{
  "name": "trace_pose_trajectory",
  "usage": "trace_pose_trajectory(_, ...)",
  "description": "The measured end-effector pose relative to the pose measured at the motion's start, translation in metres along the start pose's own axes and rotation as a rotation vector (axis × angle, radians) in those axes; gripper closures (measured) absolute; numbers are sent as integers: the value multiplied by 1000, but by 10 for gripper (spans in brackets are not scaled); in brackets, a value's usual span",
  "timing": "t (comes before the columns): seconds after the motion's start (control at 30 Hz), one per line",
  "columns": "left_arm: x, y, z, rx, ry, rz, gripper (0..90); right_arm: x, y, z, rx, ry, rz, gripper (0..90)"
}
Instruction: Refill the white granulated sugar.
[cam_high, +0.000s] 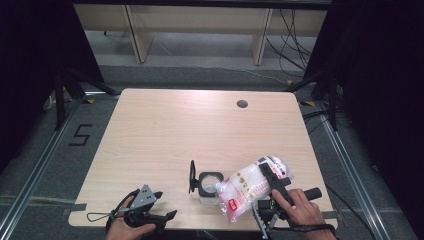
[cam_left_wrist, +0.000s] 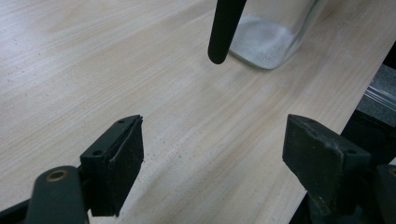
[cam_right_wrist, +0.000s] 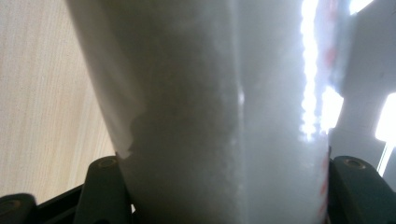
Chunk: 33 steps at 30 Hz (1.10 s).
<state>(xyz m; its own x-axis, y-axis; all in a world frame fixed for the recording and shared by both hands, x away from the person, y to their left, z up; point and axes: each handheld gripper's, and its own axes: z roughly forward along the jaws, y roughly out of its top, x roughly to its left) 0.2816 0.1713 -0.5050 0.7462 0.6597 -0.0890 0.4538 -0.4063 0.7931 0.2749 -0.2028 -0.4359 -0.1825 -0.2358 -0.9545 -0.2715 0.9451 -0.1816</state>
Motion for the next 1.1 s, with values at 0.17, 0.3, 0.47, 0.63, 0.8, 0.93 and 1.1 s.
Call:
trace_pose_trajectory(0.17, 0, 0, 0, -2, 0, 0, 199, 2, 0, 0, 5, 11, 3, 408)
trace_pose_trajectory(0.3, 0, -1, 0, -10, 1, 0, 199, 5, 1, -1, 19, 20, 36, 408)
trace_pose_trajectory(0.47, 0, -1, 0, -9, 0, 2, 199, 2, 1, 0, 0, 13, -4, 408)
trace_pose_trajectory(0.63, 0, 0, 0, -1, 0, 1, 199, 3, 1, 0, 4, 20, 14, 408)
trace_pose_trajectory(0.8, 0, 0, 0, -1, 0, 1, 199, 2, 1, 1, -1, 13, -3, 408)
trace_pose_trajectory(0.93, 0, 0, 0, 0, 0, 1, 200, 4, 1, 0, 2, 14, 23, 408)
trace_pose_trajectory(1.1, 0, 0, 0, 2, 3, 1, 200, 5, 1, 0, 11, 16, 39, 408)
